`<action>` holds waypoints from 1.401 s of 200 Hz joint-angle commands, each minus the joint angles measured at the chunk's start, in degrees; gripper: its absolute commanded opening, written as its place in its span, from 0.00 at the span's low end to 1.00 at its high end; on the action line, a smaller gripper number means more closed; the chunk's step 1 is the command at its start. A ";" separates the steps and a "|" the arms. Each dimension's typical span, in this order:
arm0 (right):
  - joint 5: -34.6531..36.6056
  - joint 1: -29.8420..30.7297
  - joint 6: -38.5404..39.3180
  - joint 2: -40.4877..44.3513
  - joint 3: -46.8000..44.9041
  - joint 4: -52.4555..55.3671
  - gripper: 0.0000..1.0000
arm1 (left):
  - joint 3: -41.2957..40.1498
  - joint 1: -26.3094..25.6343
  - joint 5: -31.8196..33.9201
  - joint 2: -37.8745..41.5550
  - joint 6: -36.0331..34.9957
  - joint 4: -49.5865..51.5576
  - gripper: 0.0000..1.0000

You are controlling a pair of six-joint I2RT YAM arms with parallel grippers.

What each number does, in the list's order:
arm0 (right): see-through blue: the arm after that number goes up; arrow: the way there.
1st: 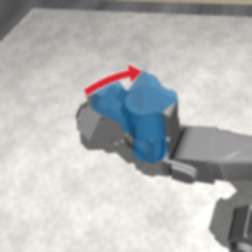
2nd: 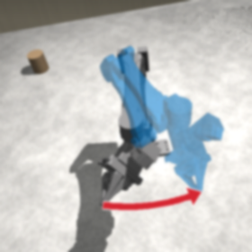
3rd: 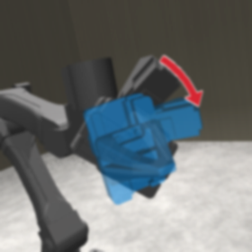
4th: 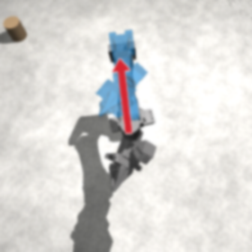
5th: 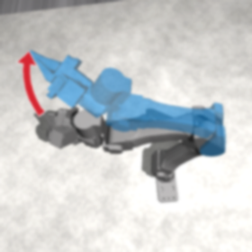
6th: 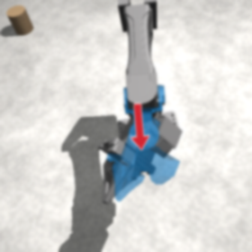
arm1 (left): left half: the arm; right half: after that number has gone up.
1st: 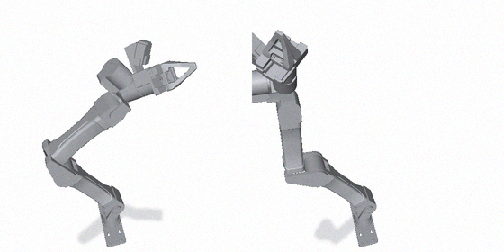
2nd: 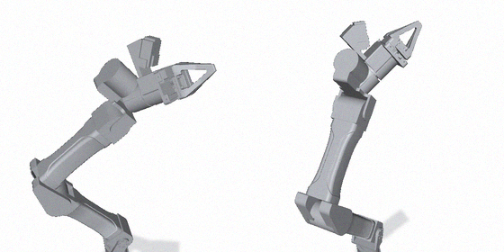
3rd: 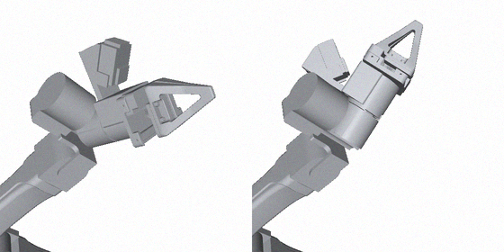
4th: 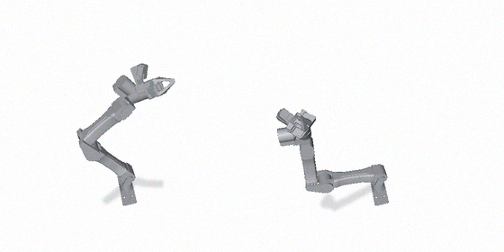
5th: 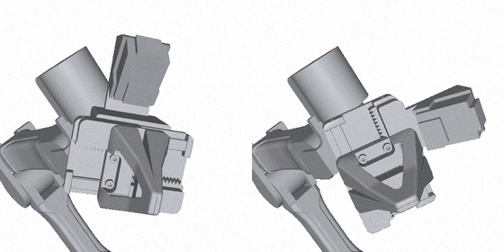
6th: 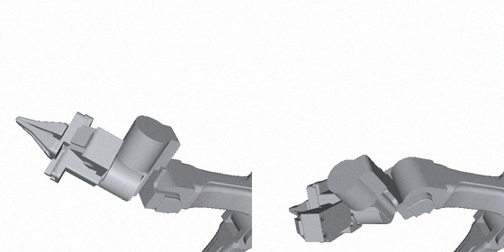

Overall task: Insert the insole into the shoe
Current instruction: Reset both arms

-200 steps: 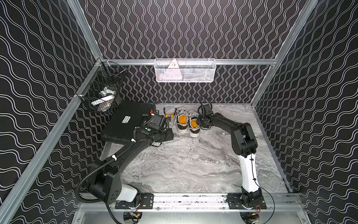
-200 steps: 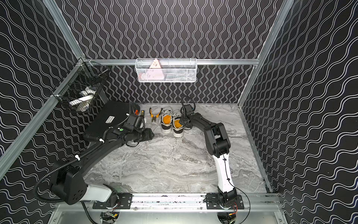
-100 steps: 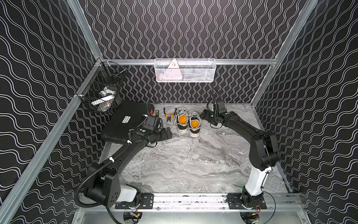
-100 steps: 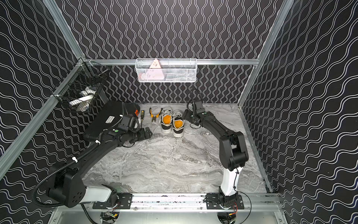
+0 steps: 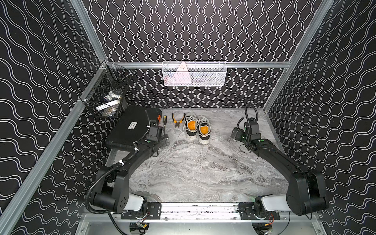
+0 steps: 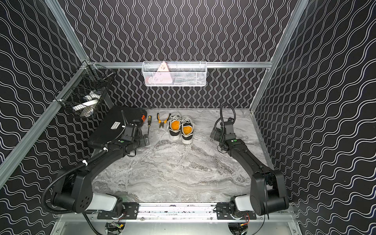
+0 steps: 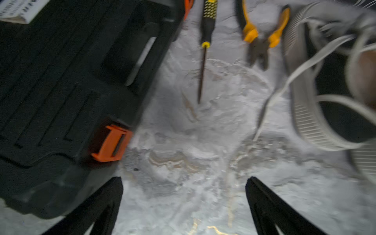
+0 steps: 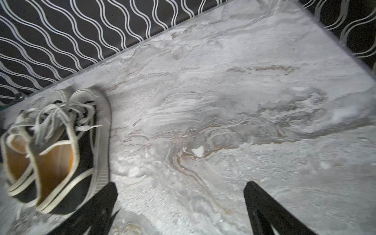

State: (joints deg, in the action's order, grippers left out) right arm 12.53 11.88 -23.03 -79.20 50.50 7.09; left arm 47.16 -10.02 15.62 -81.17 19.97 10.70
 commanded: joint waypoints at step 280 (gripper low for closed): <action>1.10 -12.58 16.75 -16.08 -27.91 -64.18 1.00 | -26.14 5.85 -5.11 -13.57 -20.49 -70.10 1.00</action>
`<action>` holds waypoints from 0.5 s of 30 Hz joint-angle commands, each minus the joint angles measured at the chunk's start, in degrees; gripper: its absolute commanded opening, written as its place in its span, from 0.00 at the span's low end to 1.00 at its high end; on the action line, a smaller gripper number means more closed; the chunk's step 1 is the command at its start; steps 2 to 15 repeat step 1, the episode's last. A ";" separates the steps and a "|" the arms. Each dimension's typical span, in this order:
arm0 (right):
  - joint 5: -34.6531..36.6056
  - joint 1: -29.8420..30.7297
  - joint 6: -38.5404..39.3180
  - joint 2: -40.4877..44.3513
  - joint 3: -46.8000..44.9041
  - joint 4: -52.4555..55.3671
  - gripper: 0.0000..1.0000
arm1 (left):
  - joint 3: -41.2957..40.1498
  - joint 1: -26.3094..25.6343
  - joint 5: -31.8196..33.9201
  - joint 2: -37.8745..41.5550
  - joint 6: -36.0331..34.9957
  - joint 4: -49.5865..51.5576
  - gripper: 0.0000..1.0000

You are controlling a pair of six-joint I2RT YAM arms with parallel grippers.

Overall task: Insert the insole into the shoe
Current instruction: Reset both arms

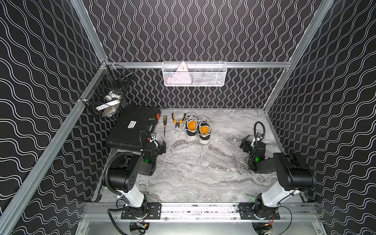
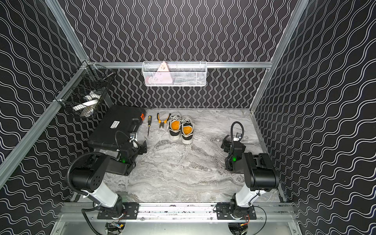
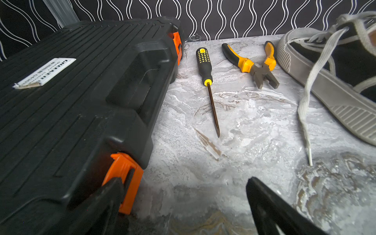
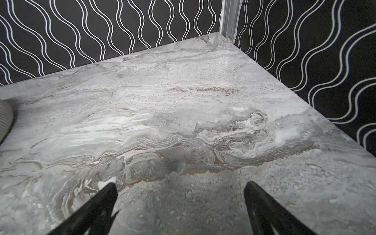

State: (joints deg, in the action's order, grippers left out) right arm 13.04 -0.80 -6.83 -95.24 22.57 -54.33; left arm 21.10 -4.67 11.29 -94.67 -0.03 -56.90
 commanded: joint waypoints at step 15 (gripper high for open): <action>0.59 0.09 0.53 -0.08 -0.02 -2.83 1.00 | -0.09 0.47 -0.76 -0.07 -0.49 -2.41 1.00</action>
